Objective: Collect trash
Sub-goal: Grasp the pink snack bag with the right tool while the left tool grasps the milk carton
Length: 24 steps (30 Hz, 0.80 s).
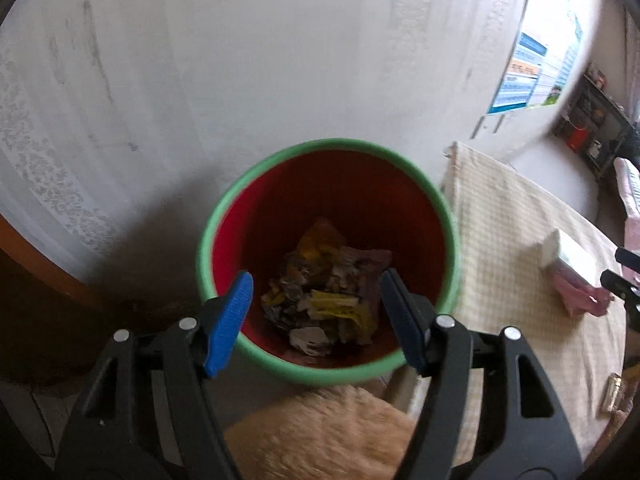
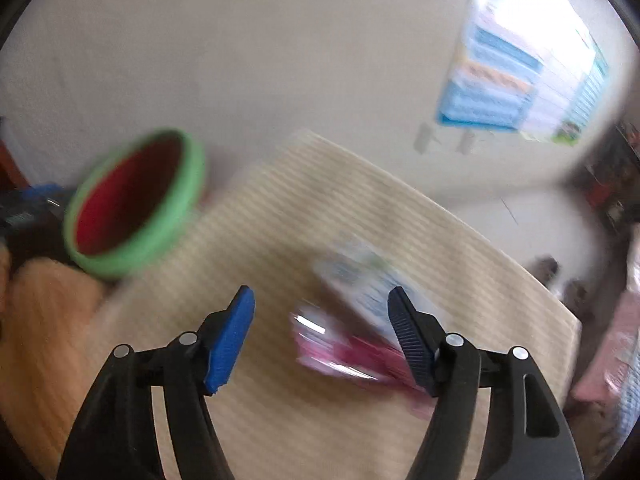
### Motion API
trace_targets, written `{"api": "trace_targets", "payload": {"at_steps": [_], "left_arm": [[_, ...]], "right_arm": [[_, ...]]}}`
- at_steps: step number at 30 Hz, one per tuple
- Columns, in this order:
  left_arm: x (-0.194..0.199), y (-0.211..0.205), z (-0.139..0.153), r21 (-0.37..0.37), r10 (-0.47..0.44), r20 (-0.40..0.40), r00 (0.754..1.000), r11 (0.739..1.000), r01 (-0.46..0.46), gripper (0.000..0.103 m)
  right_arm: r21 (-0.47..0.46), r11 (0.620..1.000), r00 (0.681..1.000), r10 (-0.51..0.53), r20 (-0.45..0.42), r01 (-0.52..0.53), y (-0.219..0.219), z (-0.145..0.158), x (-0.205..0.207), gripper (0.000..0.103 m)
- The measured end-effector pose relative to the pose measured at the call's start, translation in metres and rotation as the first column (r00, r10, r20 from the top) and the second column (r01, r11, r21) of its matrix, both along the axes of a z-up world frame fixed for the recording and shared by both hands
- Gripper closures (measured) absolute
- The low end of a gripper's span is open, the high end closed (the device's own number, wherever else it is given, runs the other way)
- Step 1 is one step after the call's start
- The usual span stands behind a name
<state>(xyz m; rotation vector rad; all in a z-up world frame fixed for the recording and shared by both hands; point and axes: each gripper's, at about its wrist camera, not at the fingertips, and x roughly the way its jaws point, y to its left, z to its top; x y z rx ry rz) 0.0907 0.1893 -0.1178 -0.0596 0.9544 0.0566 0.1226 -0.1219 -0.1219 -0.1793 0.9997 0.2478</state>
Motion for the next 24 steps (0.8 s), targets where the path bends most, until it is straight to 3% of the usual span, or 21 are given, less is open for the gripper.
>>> {"api": "trace_targets", "payload": {"at_steps": [2,6,7,8,9,11,16,19,24], "left_arm": [[-0.002,-0.011,0.001,-0.027,-0.014,-0.007,1.000,1.000,0.014,0.039],[-0.006,-0.046,0.000,-0.060,-0.082,-0.035,0.996,0.995,0.080,0.039],[-0.006,-0.053,0.001,-0.067,-0.096,-0.038,0.995,0.993,0.093,0.039],[-0.007,-0.063,0.002,-0.076,-0.117,-0.043,0.992,0.991,0.113,0.039],[-0.009,-0.070,0.002,-0.078,-0.132,-0.046,0.990,0.989,0.128,0.039],[-0.011,-0.088,0.004,-0.068,-0.165,-0.046,0.985,0.984,0.162,0.039],[-0.005,-0.135,0.007,-0.066,-0.244,-0.056,0.968,0.969,0.240,0.037],[0.007,-0.167,0.005,-0.117,-0.255,-0.064,0.965,0.962,0.246,0.034],[0.035,-0.228,-0.009,-0.174,-0.230,-0.107,0.967,0.962,0.209,0.030]], "right_arm": [[-0.009,0.999,0.995,-0.036,-0.096,0.036,-0.033,-0.016,0.006,0.030],[0.015,0.998,0.980,-0.057,-0.193,0.061,-0.062,-0.049,0.010,0.034],[0.036,0.997,0.975,-0.055,-0.214,0.065,-0.065,-0.058,0.010,0.050],[0.063,0.995,0.971,-0.055,-0.234,0.072,-0.067,-0.066,0.010,0.074],[0.088,0.993,0.967,-0.056,-0.249,0.080,-0.070,-0.071,0.009,0.082],[0.148,0.982,0.970,-0.078,-0.229,0.114,-0.075,-0.069,0.001,0.088],[0.243,0.949,0.973,-0.160,-0.168,0.198,-0.085,-0.050,-0.047,0.088],[0.197,0.934,0.953,-0.278,-0.118,0.297,-0.089,-0.050,-0.094,0.088],[0.195,0.913,0.934,-0.350,-0.078,0.358,-0.084,-0.062,-0.146,0.088]]}}
